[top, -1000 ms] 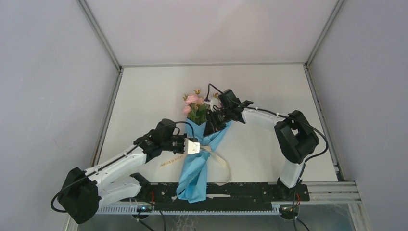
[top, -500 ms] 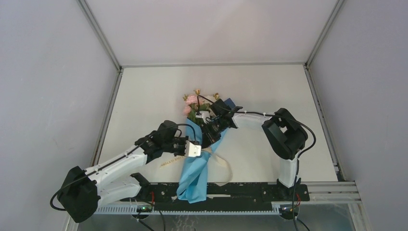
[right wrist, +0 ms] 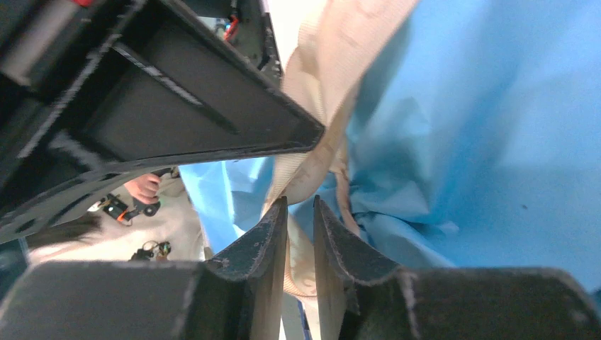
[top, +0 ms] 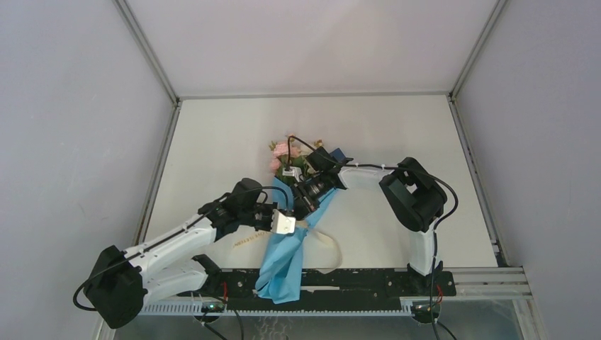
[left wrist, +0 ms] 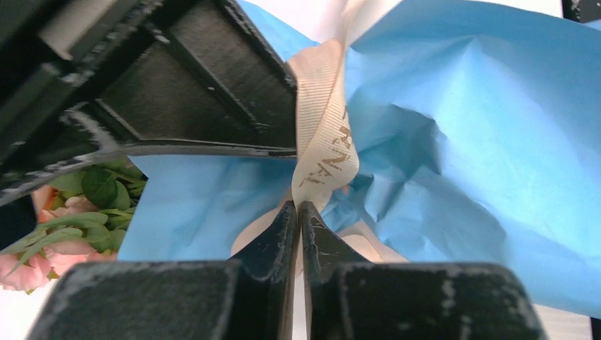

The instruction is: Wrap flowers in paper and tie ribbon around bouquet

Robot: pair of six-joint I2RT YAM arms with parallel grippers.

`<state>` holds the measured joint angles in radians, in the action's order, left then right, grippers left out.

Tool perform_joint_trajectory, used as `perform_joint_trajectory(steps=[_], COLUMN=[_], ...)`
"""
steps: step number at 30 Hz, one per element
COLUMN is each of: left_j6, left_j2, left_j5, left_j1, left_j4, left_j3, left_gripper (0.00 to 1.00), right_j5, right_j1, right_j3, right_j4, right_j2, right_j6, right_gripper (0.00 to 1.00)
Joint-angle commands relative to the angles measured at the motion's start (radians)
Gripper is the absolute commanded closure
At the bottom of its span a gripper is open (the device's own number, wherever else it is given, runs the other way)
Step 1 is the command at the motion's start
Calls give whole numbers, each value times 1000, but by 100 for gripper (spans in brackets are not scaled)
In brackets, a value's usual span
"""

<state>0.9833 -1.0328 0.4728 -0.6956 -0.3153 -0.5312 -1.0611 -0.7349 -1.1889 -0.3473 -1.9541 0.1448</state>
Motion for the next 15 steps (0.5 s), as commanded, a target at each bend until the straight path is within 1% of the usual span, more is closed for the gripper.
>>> perform_joint_trajectory(steps=[1, 3, 6, 12, 15], left_j6=[68, 69, 66, 32, -1], left_j2=[29, 35, 46, 50, 51], left_j5=[5, 4, 1, 1, -1], left_j1=[-5, -3, -1, 0, 2], left_j4=[-77, -96, -120, -118, -101], left_j3=[-25, -32, -44, -44, -43], left_gripper=[89, 87, 81, 71, 71], right_j5=[-108, -106, -109, -110, -117], right_j1=[-5, -2, 8, -12, -14], right_j3=[-27, -6, 27, 44, 44], right_j4=[124, 191, 307, 374, 374], right_j2=[4, 16, 30, 22, 15], right_j6=[65, 113, 202, 238, 241], right_gripper=[71, 70, 69, 68, 68])
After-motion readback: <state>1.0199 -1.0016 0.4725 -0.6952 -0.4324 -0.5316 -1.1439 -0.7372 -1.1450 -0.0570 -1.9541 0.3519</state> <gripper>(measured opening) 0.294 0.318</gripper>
